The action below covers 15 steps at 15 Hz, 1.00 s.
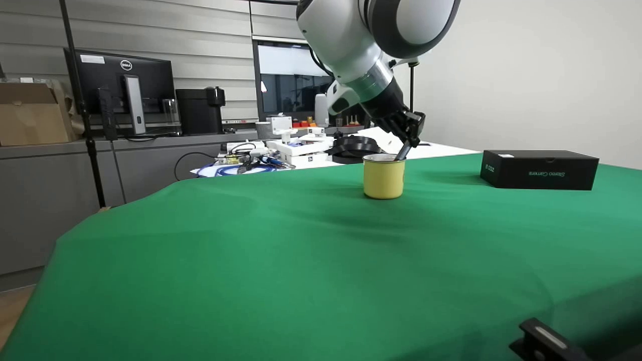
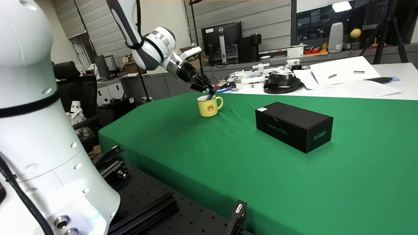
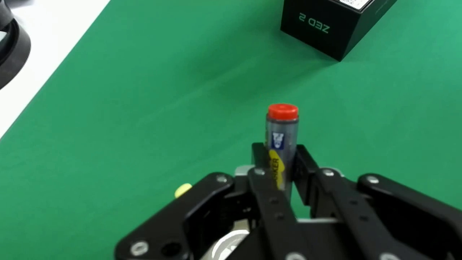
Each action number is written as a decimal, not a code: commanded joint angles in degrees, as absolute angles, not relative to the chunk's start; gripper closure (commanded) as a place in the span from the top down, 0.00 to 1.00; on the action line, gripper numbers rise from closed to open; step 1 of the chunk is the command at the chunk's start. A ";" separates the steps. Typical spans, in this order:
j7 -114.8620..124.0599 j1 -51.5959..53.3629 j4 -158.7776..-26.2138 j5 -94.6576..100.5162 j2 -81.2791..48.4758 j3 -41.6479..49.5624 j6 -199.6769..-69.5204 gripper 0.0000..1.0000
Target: Put the red marker inside the yellow mug
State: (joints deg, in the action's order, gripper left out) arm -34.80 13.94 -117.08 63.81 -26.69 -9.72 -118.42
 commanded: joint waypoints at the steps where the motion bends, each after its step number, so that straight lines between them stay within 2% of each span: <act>1: -32.90 13.54 -116.47 63.35 -26.11 -11.00 -116.78 0.54; 6: -32.99 13.87 -116.23 63.04 -22.04 -12.18 -115.23 0.88; 8: -33.15 13.94 -116.61 62.52 -20.16 -12.79 -114.56 0.99; 10: -33.75 14.28 -117.36 60.78 -18.47 -13.59 -112.35 1.00; 11: -34.52 13.75 -116.03 62.33 -20.80 -13.26 -114.21 0.96; 12: -34.57 13.91 -116.17 61.64 -20.13 -13.59 -113.32 1.00; 15: -34.57 14.13 -116.41 61.14 -19.57 -13.92 -112.58 1.00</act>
